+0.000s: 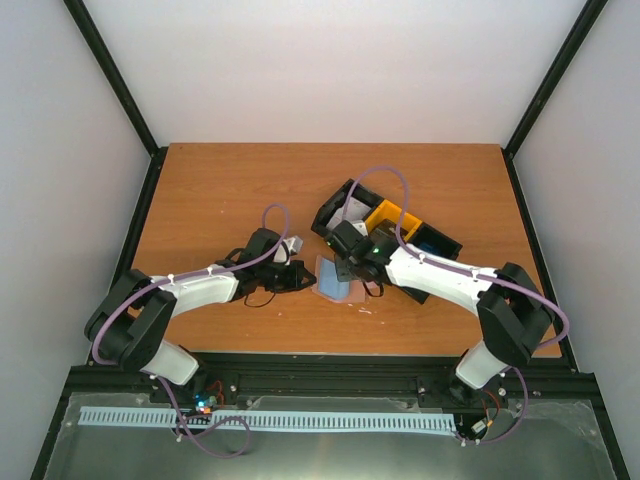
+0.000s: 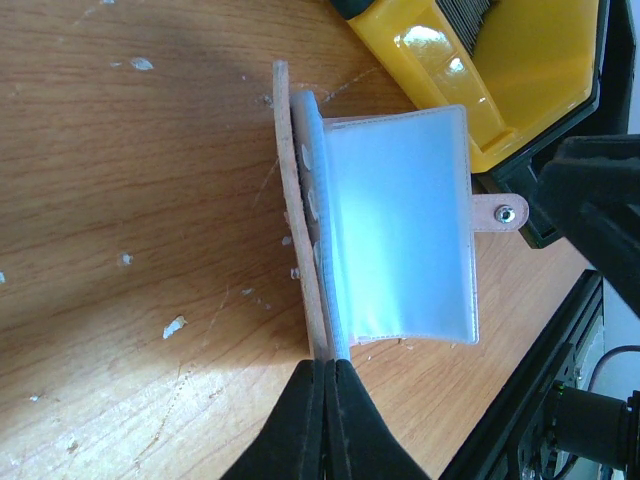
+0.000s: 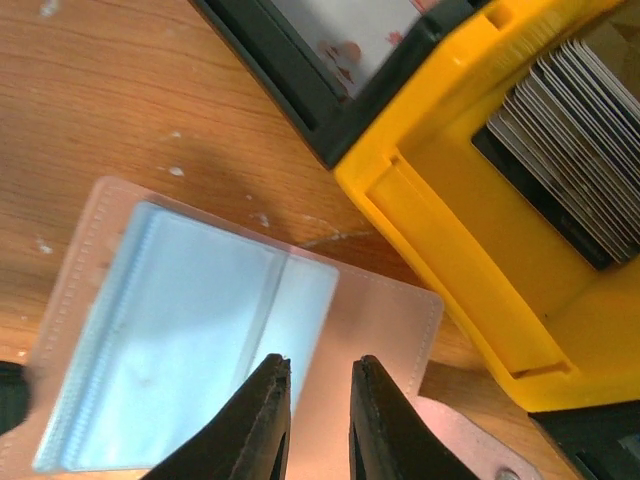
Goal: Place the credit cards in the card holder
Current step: Open the card holder at the center of the board.
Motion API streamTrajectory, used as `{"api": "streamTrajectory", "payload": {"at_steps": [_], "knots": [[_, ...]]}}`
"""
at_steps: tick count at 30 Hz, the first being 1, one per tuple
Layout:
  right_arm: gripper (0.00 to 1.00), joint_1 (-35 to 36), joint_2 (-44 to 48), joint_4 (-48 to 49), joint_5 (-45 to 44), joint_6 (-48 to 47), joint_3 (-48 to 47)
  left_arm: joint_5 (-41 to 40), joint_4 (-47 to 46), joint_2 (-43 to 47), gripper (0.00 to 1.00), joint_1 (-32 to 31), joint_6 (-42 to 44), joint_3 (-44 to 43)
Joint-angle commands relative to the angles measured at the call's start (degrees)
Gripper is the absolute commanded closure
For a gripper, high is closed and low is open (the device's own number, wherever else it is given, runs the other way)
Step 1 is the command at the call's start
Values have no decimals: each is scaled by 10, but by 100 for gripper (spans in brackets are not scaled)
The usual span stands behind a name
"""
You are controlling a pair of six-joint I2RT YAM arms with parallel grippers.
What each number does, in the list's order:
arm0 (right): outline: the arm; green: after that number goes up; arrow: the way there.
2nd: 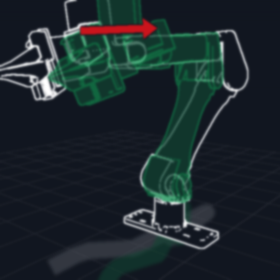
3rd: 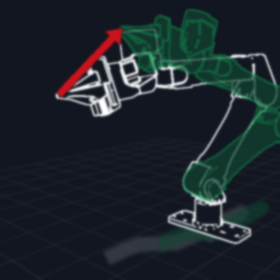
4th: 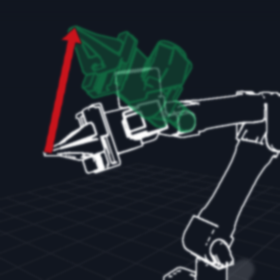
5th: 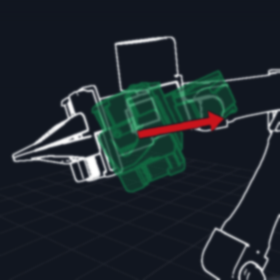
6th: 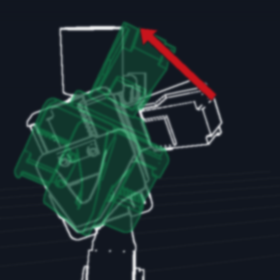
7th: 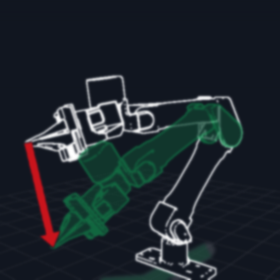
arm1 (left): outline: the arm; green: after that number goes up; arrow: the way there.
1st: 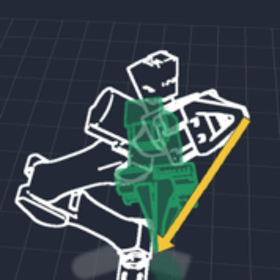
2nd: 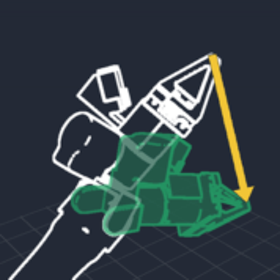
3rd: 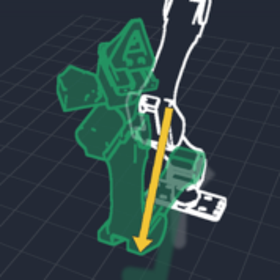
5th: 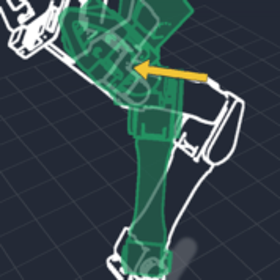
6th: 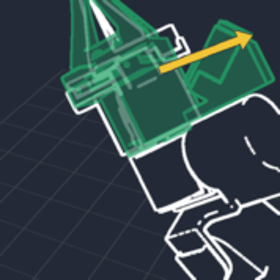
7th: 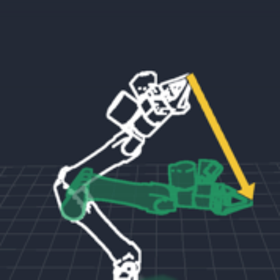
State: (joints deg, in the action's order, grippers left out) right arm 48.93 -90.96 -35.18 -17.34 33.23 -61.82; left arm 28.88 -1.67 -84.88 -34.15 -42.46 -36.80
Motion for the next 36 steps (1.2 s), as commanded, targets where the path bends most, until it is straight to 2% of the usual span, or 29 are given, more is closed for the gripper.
{"api": "streamTrajectory", "payload": {"at_steps": [1, 3, 7, 11, 12, 16, 21, 23, 27, 29, 32, 36], "knots": [[81, 8, 16, 17, 9, -13, -19, 4, 3, 9, 99, -5, 12, -5], [84, 8, 10, 29, 30, -19, -20, 4, 3, 9, 99, -5, 12, -5], [94, 8, -11, 51, 70, -17, -14, 4, 3, 9, 100, -5, 11, -5], [97, 8, -43, 62, 84, -2, -6, 3, 4, 9, 99, -5, 11, -4], [94, 8, -50, 66, 87, 4, -3, 2, 4, 9, 99, -5, 11, -3], [75, 7, -80, 75, 105, 21, 3, -9, 12, 8, 99, -5, 7, -2], [59, 7, -105, 79, 99, 24, 5, -35, 22, 10, 98, -5, 1, 6], [54, 7, -117, 79, 100, 20, 3, -45, 24, 12, 92, -5, -3, 13], [47, 7, -136, 92, 114, 9, 8, -73, 32, 26, 61, -5, -16, 27], [45, 8, -146, 94, 115, 3, 8, -84, 36, 41, 52, -5, -23, 33], [44, 8, -161, 89, 109, -4, 2, -93, 36, 62, 50, -5, -29, 37], [36, 11, -166, 70, 53, 10, 1, -95, 20, 78, 52, -5, -21, 36]]}}
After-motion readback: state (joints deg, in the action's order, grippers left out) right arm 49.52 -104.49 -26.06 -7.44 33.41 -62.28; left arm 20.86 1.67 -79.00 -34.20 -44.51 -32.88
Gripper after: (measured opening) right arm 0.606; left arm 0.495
